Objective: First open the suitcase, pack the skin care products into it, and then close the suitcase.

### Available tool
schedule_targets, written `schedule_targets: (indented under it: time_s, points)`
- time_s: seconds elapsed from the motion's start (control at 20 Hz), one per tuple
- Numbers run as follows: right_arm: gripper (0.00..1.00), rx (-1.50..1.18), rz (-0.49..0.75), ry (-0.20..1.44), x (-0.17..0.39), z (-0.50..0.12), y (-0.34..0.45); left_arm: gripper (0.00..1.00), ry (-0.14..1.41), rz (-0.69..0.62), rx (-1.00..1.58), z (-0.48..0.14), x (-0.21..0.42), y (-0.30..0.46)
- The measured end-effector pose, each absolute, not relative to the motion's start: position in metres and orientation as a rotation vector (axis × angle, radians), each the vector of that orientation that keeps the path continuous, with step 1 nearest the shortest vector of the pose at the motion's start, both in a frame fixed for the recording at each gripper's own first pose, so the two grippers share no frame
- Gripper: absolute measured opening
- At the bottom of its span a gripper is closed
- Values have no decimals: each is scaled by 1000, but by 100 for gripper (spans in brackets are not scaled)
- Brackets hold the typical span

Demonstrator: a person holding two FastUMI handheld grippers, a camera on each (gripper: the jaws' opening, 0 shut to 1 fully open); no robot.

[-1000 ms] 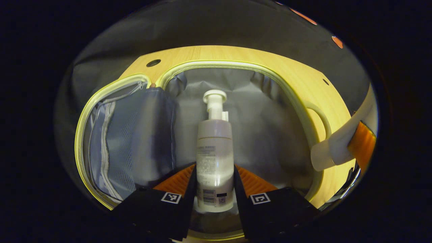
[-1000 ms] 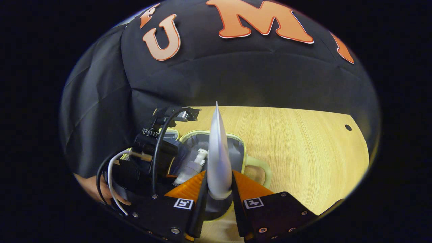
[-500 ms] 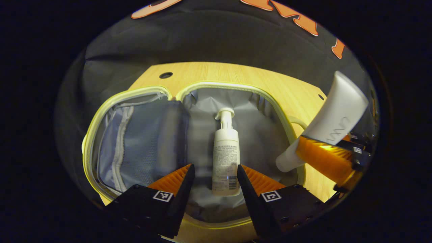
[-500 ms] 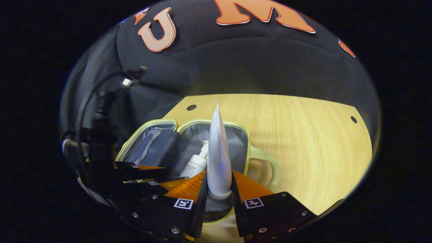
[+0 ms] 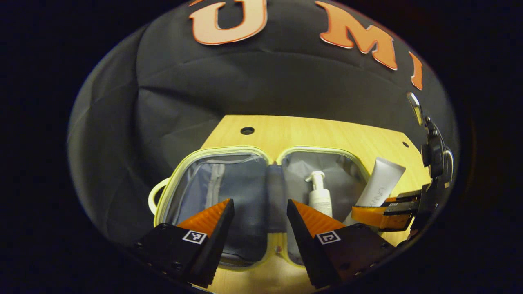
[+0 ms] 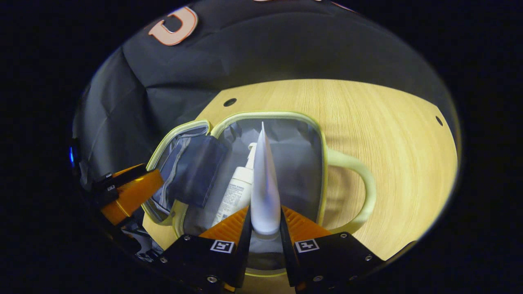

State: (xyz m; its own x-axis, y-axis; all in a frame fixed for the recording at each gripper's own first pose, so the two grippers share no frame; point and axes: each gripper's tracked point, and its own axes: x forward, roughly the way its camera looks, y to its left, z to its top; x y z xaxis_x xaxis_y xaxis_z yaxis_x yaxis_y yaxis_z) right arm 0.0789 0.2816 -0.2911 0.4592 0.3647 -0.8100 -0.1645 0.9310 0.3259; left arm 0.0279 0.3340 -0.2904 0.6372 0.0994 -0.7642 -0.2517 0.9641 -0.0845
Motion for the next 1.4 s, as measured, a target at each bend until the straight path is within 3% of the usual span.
schedule_targets:
  time_s: [0.6, 0.65, 0.7, 1.05, 1.2, 1.4]
  points:
    - [40, 277, 151, 1127, 105, -313, 276, 82, 843, 528, -249, -307, -15, 501]
    - [34, 276, 139, 1136, 105, -315, 275, 82, 844, 552, -257, -312, -18, 516]
    - [40, 276, 124, 1140, 105, -317, 274, 82, 847, 574, -268, -315, -23, 530]
    - [52, 365, 106, 1089, 117, -302, 273, 83, 803, 678, -500, -342, -46, 586]
    - [57, 371, 107, 1041, 119, -287, 262, 87, 810, 651, -597, -359, -39, 585]
    - [72, 410, 146, 931, 122, -254, 250, 87, 865, 636, -726, -394, -35, 581]
